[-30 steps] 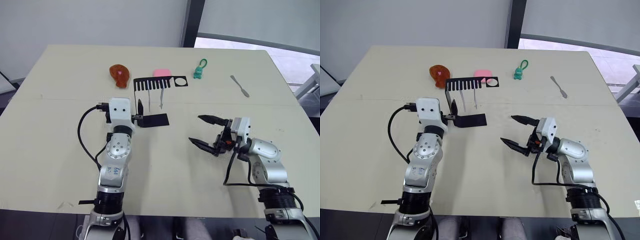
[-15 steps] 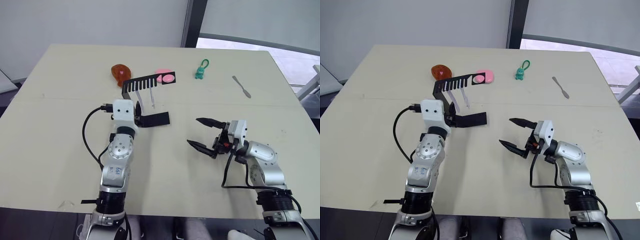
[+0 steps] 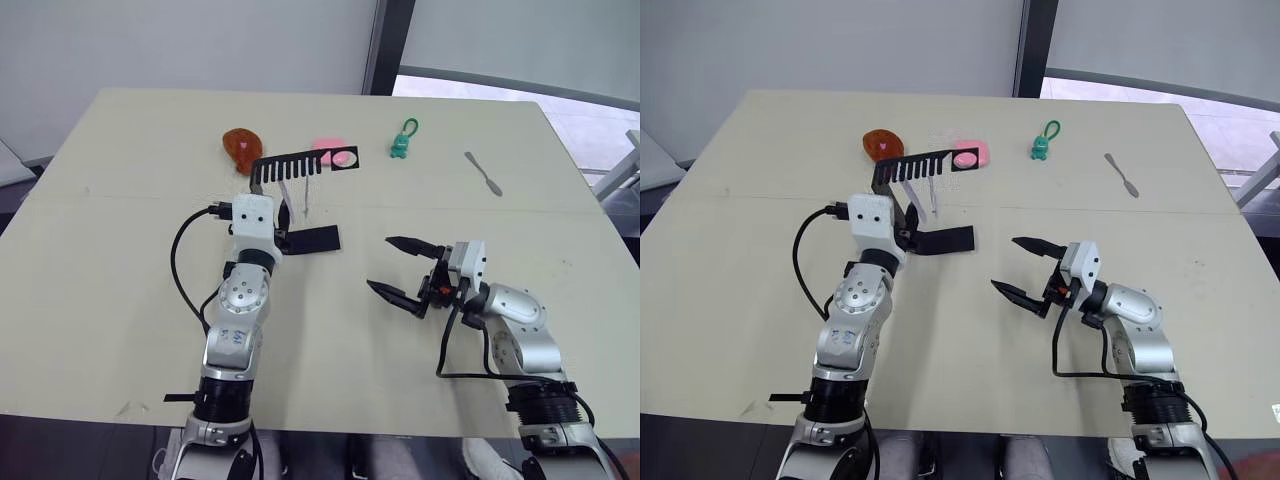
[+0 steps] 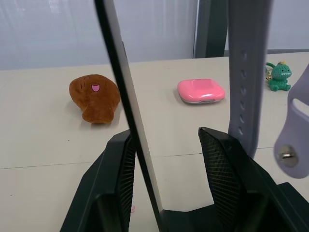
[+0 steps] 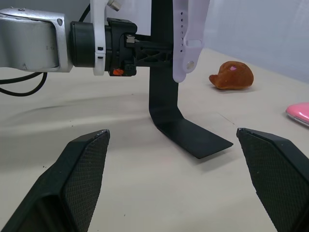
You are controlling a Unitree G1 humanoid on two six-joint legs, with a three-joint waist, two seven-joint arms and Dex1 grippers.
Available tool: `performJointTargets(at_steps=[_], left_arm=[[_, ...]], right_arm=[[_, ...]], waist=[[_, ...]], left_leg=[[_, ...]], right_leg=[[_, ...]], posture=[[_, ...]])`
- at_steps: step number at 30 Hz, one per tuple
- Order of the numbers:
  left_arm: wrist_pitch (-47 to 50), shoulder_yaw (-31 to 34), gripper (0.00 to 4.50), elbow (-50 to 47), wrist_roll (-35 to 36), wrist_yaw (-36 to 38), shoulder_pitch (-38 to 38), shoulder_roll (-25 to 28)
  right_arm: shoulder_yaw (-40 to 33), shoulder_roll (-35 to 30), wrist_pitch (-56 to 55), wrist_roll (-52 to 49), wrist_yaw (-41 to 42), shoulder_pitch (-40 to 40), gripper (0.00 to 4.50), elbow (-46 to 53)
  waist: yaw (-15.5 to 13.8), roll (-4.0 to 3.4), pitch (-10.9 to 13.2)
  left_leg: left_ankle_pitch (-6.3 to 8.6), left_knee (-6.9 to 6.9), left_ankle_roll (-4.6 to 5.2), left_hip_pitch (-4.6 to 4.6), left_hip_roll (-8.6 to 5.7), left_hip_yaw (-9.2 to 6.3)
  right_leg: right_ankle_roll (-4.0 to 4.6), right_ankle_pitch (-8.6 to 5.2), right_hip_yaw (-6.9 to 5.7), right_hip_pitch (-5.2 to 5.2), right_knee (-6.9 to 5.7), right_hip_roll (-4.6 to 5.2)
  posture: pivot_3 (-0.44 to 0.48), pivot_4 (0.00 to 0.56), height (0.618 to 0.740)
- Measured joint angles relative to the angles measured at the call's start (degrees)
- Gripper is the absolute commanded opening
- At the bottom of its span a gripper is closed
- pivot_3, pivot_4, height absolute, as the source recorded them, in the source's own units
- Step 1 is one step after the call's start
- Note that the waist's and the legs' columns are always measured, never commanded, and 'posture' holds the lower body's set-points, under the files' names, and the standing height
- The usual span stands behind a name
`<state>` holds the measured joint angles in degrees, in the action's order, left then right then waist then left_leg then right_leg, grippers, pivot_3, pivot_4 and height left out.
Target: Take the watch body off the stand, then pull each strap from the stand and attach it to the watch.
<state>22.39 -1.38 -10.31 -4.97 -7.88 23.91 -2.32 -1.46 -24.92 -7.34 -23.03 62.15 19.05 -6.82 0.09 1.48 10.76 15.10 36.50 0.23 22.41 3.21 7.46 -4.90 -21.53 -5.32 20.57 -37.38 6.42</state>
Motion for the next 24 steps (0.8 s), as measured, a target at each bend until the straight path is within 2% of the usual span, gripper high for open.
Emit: performJointTargets(at_steps=[4,12,18,24], left_arm=[[-0.1,-0.3,0.04,0.2,0.0,0.5,0.0,-0.1],[-1.4,-1.4,0.04,1.3,-0.2,1.3,0.1,0.0],[-1.2,-1.9,0.04,1.2,-1.1,1.1,0.2,-0.1],[-0.4,-2.0,0.04,0.8,-2.0,-0.2,0.2,-0.4]], right_arm=[[0.0,0.0,0.0,0.4,-0.6,-0.7,4.50,0.0],[0.0,2.7,4.0,0.6,-7.4,-2.4,4.50,3.5],[2.2,10.0,16.9,7.5,-27.8,-2.6,4.50,13.9],[5.2,16.8,24.4,7.8,-36.5,-0.8,4.50,22.4]], waist=[[0.0,0.00,0.0],[0.0,0.00,0.0],[0.0,-0.01,0.0],[0.1,-0.01,0.0]], left_leg=[[0.00,0.00,0.00,0.00,0.00,0.00],[0.00,0.00,-0.01,0.00,0.01,0.00],[0.01,-0.01,-0.05,0.05,0.02,-0.01],[0.01,-0.02,-0.05,0.12,0.02,-0.03]], right_leg=[[0.00,0.00,0.00,0.00,0.00,0.00],[0.00,0.00,0.00,0.01,0.00,0.00],[0.00,0.00,0.02,0.05,-0.03,0.01],[0.00,0.00,0.01,0.10,-0.05,-0.02]], posture=[[0.000,0.150,0.740],[0.000,0.150,0.740],[0.000,0.150,0.740],[0.000,0.150,0.740]])
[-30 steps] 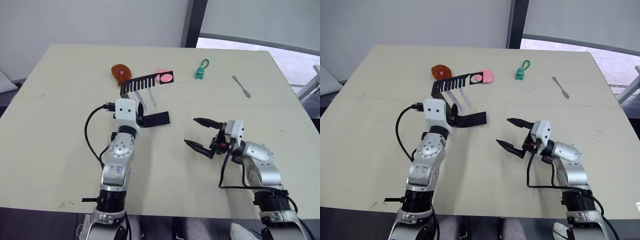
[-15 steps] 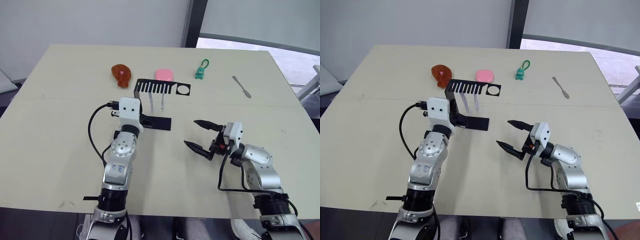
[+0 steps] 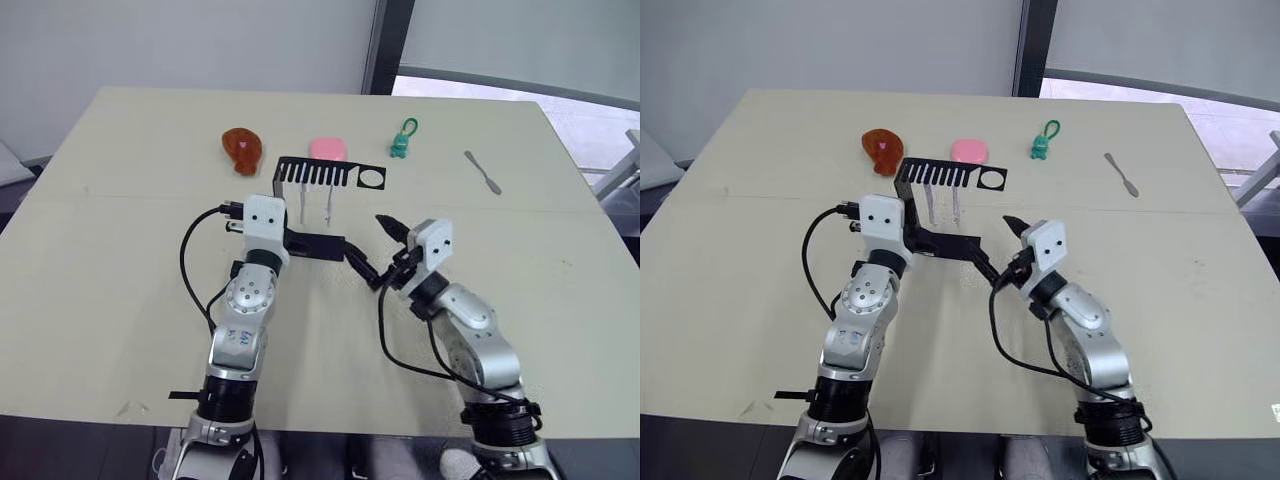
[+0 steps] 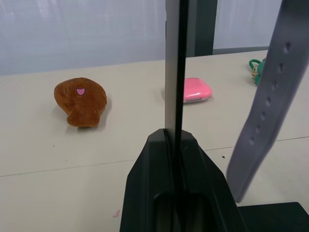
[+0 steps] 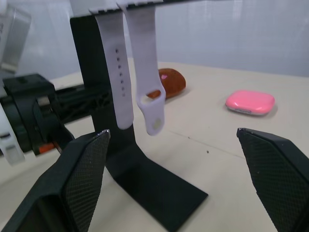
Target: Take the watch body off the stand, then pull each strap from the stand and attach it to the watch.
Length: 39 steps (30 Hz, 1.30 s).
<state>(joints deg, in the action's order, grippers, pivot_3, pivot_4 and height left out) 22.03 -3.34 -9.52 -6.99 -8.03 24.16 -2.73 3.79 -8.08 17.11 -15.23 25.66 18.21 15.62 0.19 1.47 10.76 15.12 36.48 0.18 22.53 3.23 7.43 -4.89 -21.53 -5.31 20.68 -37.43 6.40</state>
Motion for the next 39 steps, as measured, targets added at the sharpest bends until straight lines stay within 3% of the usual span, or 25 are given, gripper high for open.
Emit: performJointTargets(at_steps=[7,15,26,29,36,39], left_arm=[[1.3,0.0,0.04,-1.0,-0.1,-0.5,0.0,-0.5],[1.3,0.0,0.04,-1.3,-0.1,0.0,0.1,-0.5],[1.5,0.1,0.04,-1.4,-0.1,0.1,0.1,-0.5],[1.7,0.1,0.00,-1.5,-0.1,0.1,0.2,-0.5],[2.3,0.1,0.00,-1.7,0.0,0.2,0.4,-0.5],[2.4,0.1,0.00,-1.7,0.1,0.3,0.4,-0.5]], right_arm=[[2.7,3.6,7.0,1.6,-6.3,3.2,4.50,1.2],[2.6,6.3,5.1,5.2,-10.8,7.4,4.50,-3.6],[2.5,8.7,1.6,7.5,-12.9,10.3,4.50,-9.1],[2.5,9.0,1.6,7.5,-12.9,10.4,3.66,-9.8],[2.6,9.5,0.3,7.0,-12.6,10.7,0.18,-10.4],[3.0,9.6,-0.8,6.9,-12.1,10.7,0.08,-10.6]], waist=[[0.0,0.00,0.0],[0.0,0.00,0.0],[0.1,0.00,0.0],[0.1,0.00,0.0],[0.1,0.00,0.0],[0.1,0.00,0.0]], left_leg=[[0.00,0.00,0.00,0.14,0.00,0.00],[-0.03,0.23,-0.01,0.70,0.00,0.04],[-0.02,0.30,0.01,0.73,0.01,0.03],[-0.02,0.30,0.00,0.73,0.01,0.03],[-0.02,0.30,0.01,0.73,0.01,0.03],[-0.02,0.30,0.01,0.74,0.02,0.03]], right_leg=[[0.00,0.00,0.00,0.13,-0.04,0.00],[0.00,0.00,0.03,0.76,-0.37,0.00],[0.00,0.00,0.03,0.76,-0.39,-0.01],[0.00,0.00,0.03,0.76,-0.39,-0.01],[0.00,0.00,0.03,0.76,-0.39,-0.01],[0.00,0.00,0.03,0.77,-0.39,-0.01]], posture=[[0.000,0.150,0.740],[0.000,0.150,0.740],[0.000,0.150,0.740],[0.000,0.150,0.740],[0.000,0.150,0.740],[0.000,0.150,0.740]])
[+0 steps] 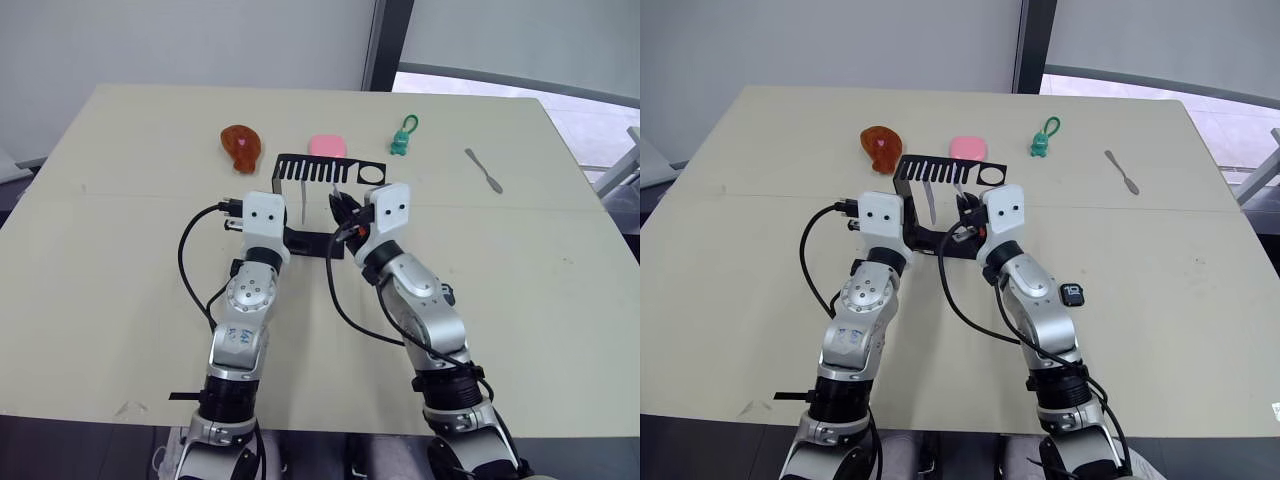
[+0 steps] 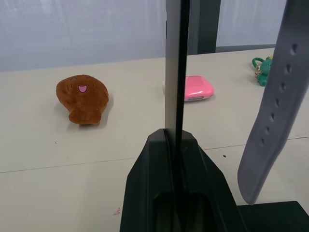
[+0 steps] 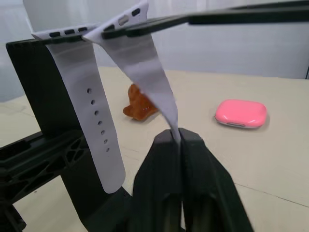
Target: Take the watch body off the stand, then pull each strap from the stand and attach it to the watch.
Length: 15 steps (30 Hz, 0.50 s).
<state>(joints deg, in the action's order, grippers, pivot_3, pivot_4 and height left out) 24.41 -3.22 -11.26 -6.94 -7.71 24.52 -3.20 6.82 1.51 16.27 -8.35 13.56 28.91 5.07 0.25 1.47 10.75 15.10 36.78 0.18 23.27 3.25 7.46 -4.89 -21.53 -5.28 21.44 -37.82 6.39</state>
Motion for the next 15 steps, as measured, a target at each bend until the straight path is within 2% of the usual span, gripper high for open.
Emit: performJointTargets(at_steps=[15], left_arm=[[0.5,-0.1,0.00,-1.2,0.0,1.0,-0.7,-0.1]], right_arm=[[5.1,-3.4,-7.5,3.3,3.4,-1.0,0.08,0.5]], waist=[[0.0,0.00,0.0]], left_leg=[[0.00,0.01,0.00,0.01,0.00,-0.01]], right_leg=[[0.00,0.00,-0.01,0.00,0.01,0.01]], posture=[[0.000,0.150,0.740]])
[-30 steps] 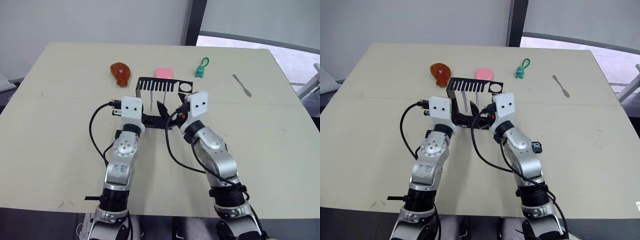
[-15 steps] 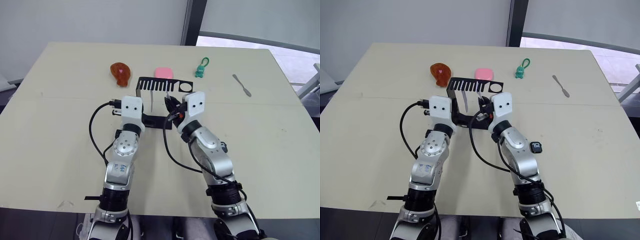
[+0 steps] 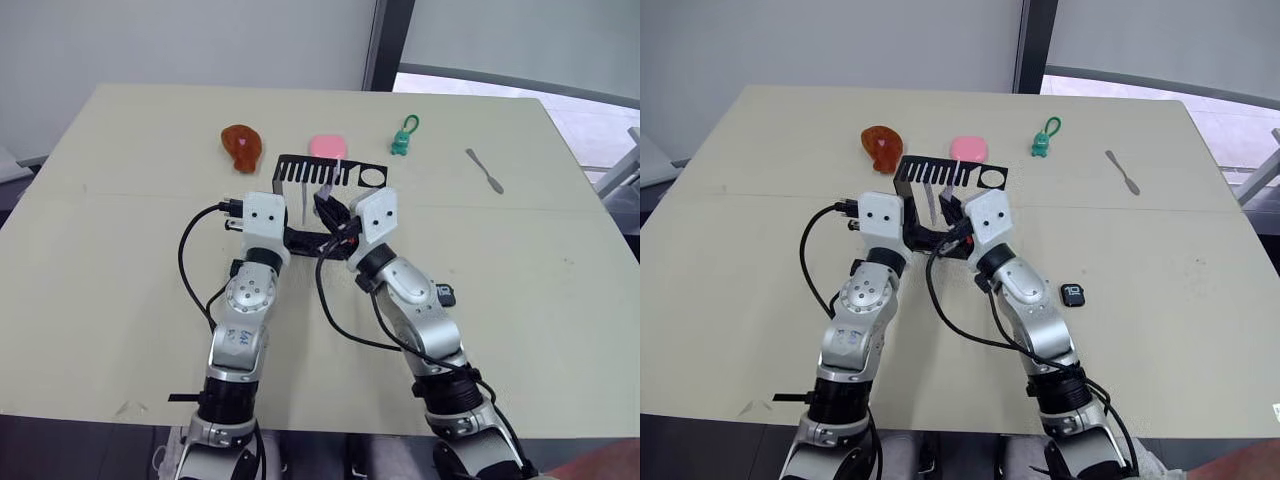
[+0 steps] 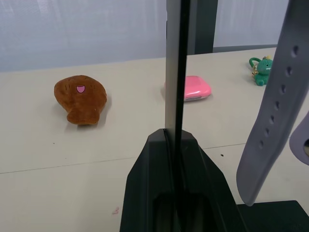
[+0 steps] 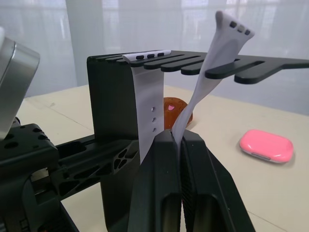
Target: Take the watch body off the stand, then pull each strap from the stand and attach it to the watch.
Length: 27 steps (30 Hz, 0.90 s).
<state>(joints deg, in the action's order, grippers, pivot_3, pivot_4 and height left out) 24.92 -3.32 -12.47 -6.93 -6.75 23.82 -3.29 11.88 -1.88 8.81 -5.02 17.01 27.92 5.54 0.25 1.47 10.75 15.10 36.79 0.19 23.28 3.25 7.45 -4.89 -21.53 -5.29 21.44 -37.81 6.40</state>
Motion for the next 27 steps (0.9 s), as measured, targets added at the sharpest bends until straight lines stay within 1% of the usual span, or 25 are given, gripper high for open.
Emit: performJointTargets(at_steps=[11,15,19,22,25,27], left_arm=[[0.2,0.1,0.00,-0.2,-0.1,-0.2,-0.1,-0.1],[0.3,0.1,0.00,-0.2,-0.1,-0.3,-0.1,-0.1],[0.6,0.1,0.00,-0.3,-0.1,-0.3,-0.1,-0.1],[0.7,0.1,0.00,-0.4,-0.1,-0.1,-0.1,0.0],[0.8,0.0,0.93,-0.5,0.1,1.1,-0.9,0.7],[1.5,-0.8,1.86,-0.5,0.1,2.4,-2.4,1.5]], right_arm=[[1.5,-5.2,-5.0,6.1,0.0,-3.8,0.08,3.5],[1.8,-5.8,-5.7,6.7,0.2,-5.0,0.08,3.6],[2.2,-7.2,-6.5,6.5,1.9,-7.8,0.08,6.6],[1.7,-9.5,-6.6,5.2,4.0,-10.8,0.08,8.6],[0.8,-11.8,-6.2,2.7,6.6,-13.7,0.00,9.8],[-0.3,-12.3,-5.7,1.2,7.4,-14.9,0.00,9.9]], waist=[[0.0,0.00,0.0],[0.0,0.00,0.0],[0.0,0.01,0.0],[0.0,0.01,0.0],[0.1,0.01,0.0],[0.1,0.01,0.0]], left_leg=[[0.00,0.01,0.00,0.00,0.00,0.00],[0.00,0.02,0.00,-0.01,0.01,0.00],[0.00,0.03,0.01,-0.01,0.00,0.00],[0.01,0.06,0.01,-0.01,0.00,0.00],[0.01,0.06,0.02,-0.01,0.01,0.01],[0.01,0.07,0.02,-0.01,0.05,0.01]], right_leg=[[0.00,0.00,0.00,0.00,0.01,0.00],[0.00,0.00,0.00,0.00,0.01,0.00],[0.00,0.00,0.00,-0.01,0.03,0.00],[0.00,0.00,0.00,-0.02,0.06,-0.01],[0.00,0.00,0.01,-0.01,0.07,-0.01],[0.00,0.00,0.00,-0.01,0.07,-0.05]], posture=[[0.000,0.150,0.740],[0.000,0.150,0.740],[0.000,0.150,0.740],[0.000,0.150,0.740],[0.000,0.150,0.740],[0.000,0.150,0.740]])
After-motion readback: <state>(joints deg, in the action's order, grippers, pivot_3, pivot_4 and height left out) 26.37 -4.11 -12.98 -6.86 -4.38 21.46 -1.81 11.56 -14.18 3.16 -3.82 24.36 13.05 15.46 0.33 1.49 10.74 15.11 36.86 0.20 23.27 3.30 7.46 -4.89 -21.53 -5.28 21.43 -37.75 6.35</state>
